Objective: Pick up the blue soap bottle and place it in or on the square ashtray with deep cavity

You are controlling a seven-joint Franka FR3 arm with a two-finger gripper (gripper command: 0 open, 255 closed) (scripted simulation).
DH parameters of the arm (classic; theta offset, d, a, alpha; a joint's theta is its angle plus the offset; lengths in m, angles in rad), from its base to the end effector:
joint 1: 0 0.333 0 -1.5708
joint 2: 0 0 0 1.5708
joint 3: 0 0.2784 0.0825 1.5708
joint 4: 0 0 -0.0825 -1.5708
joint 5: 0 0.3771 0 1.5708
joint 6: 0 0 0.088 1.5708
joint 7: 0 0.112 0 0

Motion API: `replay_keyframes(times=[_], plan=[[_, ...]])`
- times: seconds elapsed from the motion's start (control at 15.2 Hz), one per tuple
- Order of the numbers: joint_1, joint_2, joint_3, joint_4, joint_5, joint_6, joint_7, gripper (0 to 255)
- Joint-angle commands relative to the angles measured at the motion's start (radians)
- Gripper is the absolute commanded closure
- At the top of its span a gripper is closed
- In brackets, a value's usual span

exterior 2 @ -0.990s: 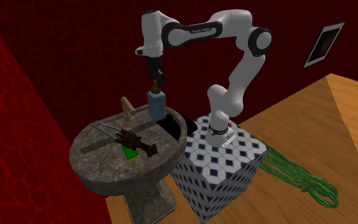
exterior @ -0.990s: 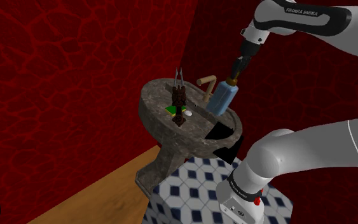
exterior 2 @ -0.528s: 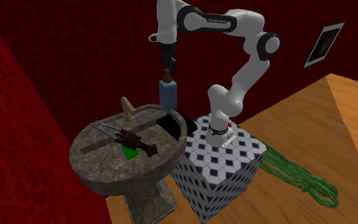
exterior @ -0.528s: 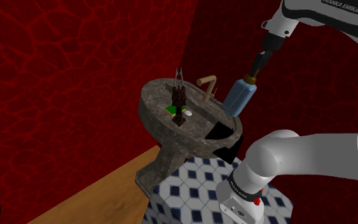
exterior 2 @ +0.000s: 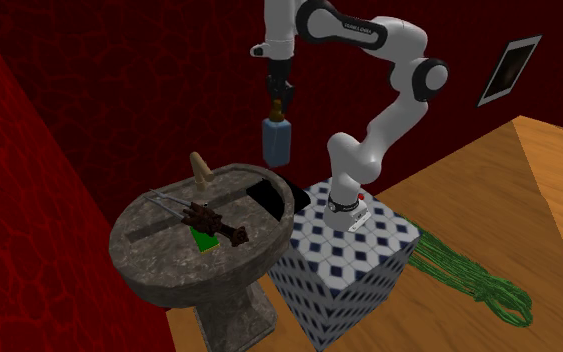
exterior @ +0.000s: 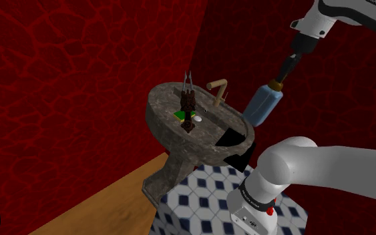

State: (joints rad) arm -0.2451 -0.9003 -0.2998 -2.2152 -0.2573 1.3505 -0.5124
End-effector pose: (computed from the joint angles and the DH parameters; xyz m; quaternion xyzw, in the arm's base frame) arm 0.2063 -0.2080 0.6194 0.9999 0.0093 -0.0011 0.0091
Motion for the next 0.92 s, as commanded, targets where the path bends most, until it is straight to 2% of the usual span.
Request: replay_keyframes(times=[0.0, 0.86], plan=[[-0.003, -0.015, -0.002, -0.031, -0.004, 0.016, 0.002, 255], [-0.022, -0.089, -0.034, -0.244, -0.038, 0.156, 0.016, 255]])
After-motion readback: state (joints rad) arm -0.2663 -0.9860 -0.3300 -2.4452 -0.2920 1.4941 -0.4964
